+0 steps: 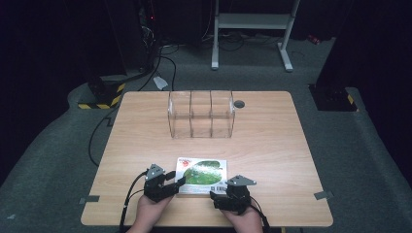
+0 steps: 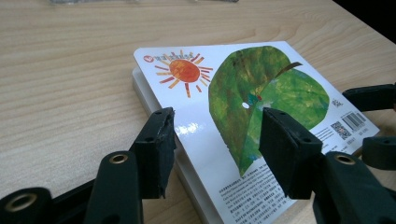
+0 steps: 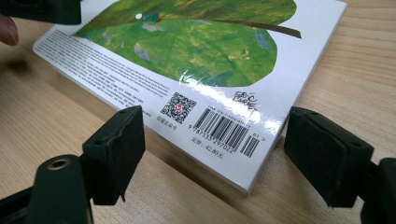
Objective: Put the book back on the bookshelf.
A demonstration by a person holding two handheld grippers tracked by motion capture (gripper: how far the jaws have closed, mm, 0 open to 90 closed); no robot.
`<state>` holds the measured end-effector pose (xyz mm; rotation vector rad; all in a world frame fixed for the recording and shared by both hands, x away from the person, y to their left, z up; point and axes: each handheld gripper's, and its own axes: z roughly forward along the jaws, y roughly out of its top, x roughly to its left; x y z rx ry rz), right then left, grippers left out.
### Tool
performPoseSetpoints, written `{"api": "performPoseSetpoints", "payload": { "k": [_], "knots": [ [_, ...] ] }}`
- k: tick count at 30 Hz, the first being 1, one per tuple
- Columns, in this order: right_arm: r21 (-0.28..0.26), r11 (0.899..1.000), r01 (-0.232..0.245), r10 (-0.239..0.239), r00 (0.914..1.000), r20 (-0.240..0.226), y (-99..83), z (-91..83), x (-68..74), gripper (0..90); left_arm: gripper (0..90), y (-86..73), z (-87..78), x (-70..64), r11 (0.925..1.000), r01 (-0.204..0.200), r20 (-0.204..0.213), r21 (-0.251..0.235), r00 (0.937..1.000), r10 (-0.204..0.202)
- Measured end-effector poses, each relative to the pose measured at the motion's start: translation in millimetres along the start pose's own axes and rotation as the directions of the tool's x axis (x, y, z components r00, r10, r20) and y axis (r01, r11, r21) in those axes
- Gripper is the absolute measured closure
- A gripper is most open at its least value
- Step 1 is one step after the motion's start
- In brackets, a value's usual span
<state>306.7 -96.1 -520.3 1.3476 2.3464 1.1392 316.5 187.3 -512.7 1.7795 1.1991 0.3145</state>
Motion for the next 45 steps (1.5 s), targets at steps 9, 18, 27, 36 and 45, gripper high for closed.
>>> {"api": "performPoseSetpoints", "payload": {
  "k": [9,18,27,36,45],
  "knots": [
    [-0.004,1.000,0.018,-0.018,0.9998,0.000,-0.4,0.4,0.0,18.9,45.9,5.8,-8.8,-5.2,0.9982,-0.039,0.008,-0.045,0.9992,0.040],
    [-0.006,1.000,0.020,-0.020,0.9998,0.000,-0.9,-0.4,1.0,18.7,46.2,12.7,-16.2,-8.7,0.9956,-0.054,0.029,-0.077,0.9980,0.056],
    [-0.008,0.999,0.041,-0.041,0.9992,0.007,-1.7,-1.2,3.3,17.8,46.2,16.1,-19.8,-13.3,0.9924,-0.074,0.027,-0.098,0.9966,0.077],
    [-0.009,0.998,0.064,-0.064,0.9966,0.051,-3.4,0.3,5.9,22.4,46.3,17.5,-21.4,-14.3,0.9910,-0.077,0.031,-0.110,0.9963,0.080],
    [-0.012,0.998,0.068,-0.068,0.9955,0.067,-4.3,-0.6,6.1,25.7,44.1,15.0,-14.4,-6.4,0.9968,-0.044,0.037,-0.067,0.9982,0.047]
  ]
}}
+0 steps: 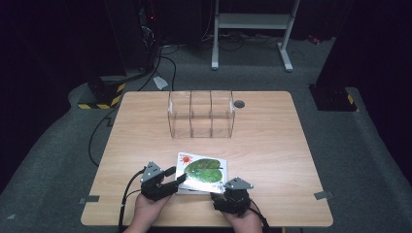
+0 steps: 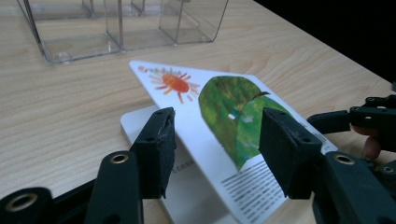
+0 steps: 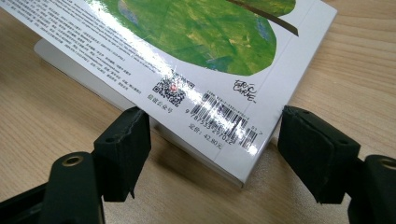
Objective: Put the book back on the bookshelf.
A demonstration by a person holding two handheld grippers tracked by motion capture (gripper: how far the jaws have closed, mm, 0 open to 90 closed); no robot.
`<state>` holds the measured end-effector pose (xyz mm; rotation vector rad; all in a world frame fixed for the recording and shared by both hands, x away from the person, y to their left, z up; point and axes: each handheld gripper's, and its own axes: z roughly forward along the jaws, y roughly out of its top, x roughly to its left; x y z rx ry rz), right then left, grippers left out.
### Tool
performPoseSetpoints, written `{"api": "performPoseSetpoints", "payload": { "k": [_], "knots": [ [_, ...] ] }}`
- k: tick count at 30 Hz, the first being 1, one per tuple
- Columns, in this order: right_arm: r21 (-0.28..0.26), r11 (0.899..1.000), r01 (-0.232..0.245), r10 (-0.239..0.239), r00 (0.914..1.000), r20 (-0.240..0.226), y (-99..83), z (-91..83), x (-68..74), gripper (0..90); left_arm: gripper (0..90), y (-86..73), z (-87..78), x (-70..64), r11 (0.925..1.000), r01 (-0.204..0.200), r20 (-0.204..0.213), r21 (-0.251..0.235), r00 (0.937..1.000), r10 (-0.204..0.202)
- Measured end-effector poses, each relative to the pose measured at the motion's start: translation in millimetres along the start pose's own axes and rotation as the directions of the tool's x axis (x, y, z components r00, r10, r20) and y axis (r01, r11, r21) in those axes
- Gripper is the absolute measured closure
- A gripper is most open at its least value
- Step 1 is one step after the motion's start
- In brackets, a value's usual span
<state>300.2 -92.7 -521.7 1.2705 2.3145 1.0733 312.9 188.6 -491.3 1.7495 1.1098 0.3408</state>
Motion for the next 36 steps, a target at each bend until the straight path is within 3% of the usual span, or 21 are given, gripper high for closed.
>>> {"api": "performPoseSetpoints", "payload": {
  "k": [6,11,15,20,22,26,31,36],
  "knots": [
    [0.006,1.000,-0.007,0.007,1.0000,0.000,0.0,0.7,-0.9,28.3,39.0,-1.8,11.4,10.8,0.9940,0.087,0.036,0.067,0.9954,-0.089],
    [0.009,1.000,-0.010,0.010,0.9999,0.002,-0.3,0.7,-0.3,28.5,41.8,-1.5,16.8,12.2,0.9900,0.094,0.060,0.105,0.9931,-0.101],
    [0.014,1.000,-0.002,0.002,1.0000,0.002,0.0,0.6,-0.3,28.2,44.0,-1.9,18.8,11.8,0.9891,0.061,0.069,0.134,0.9951,-0.071],
    [0.023,1.000,-0.012,0.013,0.9986,-0.051,-0.8,-4.0,-4.8,27.6,48.3,-3.0,19.7,14.4,0.9869,0.041,0.067,0.156,0.9964,-0.052],
    [0.013,1.000,-0.022,0.023,0.9979,-0.060,-0.6,-6.9,-6.9,28.0,49.4,-3.2,19.4,14.8,0.9876,0.027,0.065,0.155,0.9972,-0.037],
    [-0.041,0.999,-0.025,0.024,0.9991,-0.035,0.0,-13.1,-10.9,30.9,54.2,-3.7,18.0,14.5,0.9890,-0.001,0.061,0.148,0.9981,-0.008],
    [-0.059,0.997,-0.040,0.039,0.9989,-0.025,1.3,-13.7,-17.1,31.9,59.6,-4.2,15.1,12.3,0.9898,-0.065,0.058,0.127,0.9966,0.058],
    [-0.079,0.995,-0.054,0.052,0.9982,-0.029,2.8,-13.3,-22.2,34.3,61.8,-4.1,11.0,5.3,0.9836,-0.157,0.039,0.089,0.9873,0.154]
  ]
}}
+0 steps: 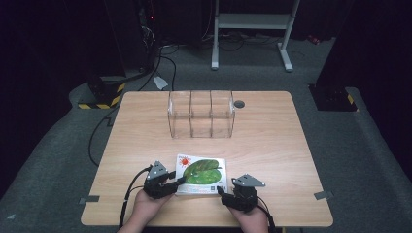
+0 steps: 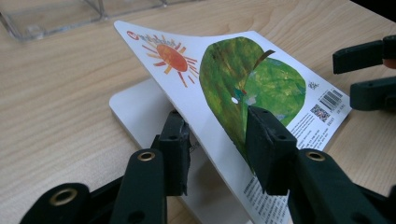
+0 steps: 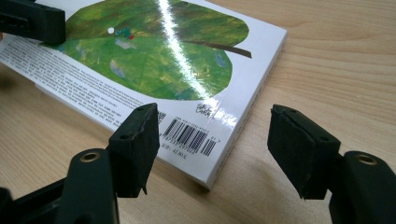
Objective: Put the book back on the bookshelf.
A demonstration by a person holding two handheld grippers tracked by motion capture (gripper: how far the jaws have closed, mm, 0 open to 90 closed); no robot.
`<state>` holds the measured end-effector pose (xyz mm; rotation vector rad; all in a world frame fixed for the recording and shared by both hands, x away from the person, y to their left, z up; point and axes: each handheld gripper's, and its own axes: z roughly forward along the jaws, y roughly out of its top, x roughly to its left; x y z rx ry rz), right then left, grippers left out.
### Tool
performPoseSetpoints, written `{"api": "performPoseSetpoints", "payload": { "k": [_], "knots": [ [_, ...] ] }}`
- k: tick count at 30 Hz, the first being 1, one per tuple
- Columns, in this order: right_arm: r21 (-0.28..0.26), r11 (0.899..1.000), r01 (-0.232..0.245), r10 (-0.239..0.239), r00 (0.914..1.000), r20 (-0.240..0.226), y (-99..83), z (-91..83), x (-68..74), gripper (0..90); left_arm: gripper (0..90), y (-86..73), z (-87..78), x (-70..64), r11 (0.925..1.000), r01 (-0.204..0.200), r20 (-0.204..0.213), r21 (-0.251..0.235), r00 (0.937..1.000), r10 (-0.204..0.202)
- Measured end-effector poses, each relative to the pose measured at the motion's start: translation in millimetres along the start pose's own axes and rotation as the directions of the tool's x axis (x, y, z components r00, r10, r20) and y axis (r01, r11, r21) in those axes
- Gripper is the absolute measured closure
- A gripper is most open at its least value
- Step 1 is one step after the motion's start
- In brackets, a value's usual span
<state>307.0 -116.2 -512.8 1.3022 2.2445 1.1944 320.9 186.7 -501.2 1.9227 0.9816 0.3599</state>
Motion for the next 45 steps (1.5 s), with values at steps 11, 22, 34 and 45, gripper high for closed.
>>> {"api": "performPoseSetpoints", "payload": {
  "k": [11,22,34,45],
  "knots": [
    [-0.018,0.999,-0.047,0.047,0.9984,-0.033,3.2,6.1,-11.3,33.0,67.1,2.2,-7.4,-10.9,0.9921,-0.110,-0.024,-0.061,0.9938,0.108],
    [-0.025,0.997,-0.074,0.073,0.9957,-0.058,6.1,13.2,-15.9,30.4,69.2,1.9,-15.5,-23.8,0.9634,-0.234,-0.046,-0.131,0.9721,0.230],
    [-0.030,0.994,-0.105,0.101,0.9891,-0.107,7.7,18.1,-18.5,26.2,69.3,-1.5,-19.8,-29.2,0.9375,-0.300,-0.061,-0.176,0.9540,0.294],
    [-0.003,0.987,-0.158,0.155,0.9756,-0.155,11.7,24.7,-20.0,20.9,69.3,-2.4,-21.1,-31.0,0.9299,-0.320,-0.071,-0.180,0.9472,0.313]
  ]
}}
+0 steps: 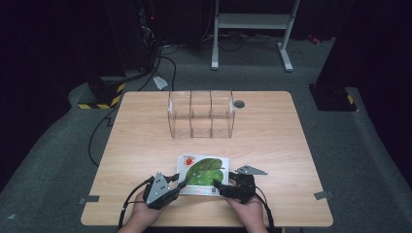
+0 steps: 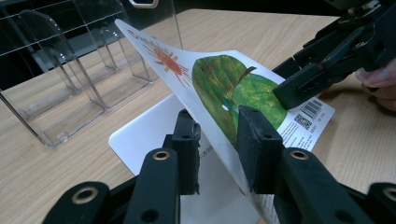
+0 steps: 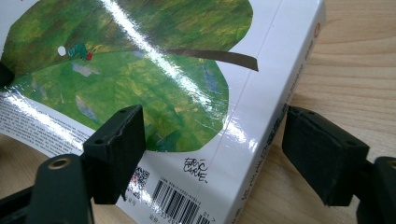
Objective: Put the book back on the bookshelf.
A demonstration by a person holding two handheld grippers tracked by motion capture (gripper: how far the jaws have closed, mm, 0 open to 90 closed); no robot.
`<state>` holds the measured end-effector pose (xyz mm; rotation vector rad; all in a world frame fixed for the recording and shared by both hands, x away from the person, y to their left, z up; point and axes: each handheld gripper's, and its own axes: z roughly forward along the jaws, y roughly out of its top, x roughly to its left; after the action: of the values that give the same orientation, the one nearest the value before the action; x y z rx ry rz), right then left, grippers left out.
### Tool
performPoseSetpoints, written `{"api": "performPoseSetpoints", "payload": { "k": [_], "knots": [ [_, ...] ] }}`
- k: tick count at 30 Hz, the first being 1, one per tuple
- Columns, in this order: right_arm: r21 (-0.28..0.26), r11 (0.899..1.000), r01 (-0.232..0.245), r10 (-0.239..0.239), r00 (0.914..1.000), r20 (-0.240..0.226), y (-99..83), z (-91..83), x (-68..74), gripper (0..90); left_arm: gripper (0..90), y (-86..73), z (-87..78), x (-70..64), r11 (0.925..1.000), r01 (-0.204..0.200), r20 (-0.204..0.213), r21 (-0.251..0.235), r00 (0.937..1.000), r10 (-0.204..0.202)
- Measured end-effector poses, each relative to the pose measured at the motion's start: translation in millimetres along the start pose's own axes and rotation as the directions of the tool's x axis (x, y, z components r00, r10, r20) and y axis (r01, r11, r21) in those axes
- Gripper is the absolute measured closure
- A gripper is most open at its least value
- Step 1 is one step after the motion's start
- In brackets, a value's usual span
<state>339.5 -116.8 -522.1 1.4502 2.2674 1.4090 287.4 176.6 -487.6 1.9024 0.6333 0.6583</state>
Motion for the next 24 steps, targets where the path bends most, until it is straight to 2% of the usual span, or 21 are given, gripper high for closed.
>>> {"api": "performPoseSetpoints", "payload": {
  "k": [3,7,14,24],
  "knots": [
    [0.012,1.000,-0.014,0.014,0.9998,-0.010,0.8,2.0,-0.6,19.0,69.3,-0.1,0.1,-0.4,1.0000,-0.001,0.001,-0.002,1.0000,0.001],
    [0.013,1.000,-0.002,0.002,0.9999,-0.015,1.1,3.1,0.7,19.0,69.3,-0.4,0.4,-0.2,1.0000,0.002,0.000,-0.001,1.0000,-0.002],
    [0.012,1.000,0.016,-0.016,0.9997,0.017,1.1,0.7,4.0,22.9,69.6,-1.9,1.6,1.6,0.9996,0.019,0.006,0.018,0.9998,-0.019],
    [-0.030,0.998,0.062,-0.060,0.9955,0.074,0.9,-6.4,9.6,31.2,71.2,-3.0,1.4,3.7,0.9990,0.038,0.018,0.025,0.9991,-0.039]
  ]
}}
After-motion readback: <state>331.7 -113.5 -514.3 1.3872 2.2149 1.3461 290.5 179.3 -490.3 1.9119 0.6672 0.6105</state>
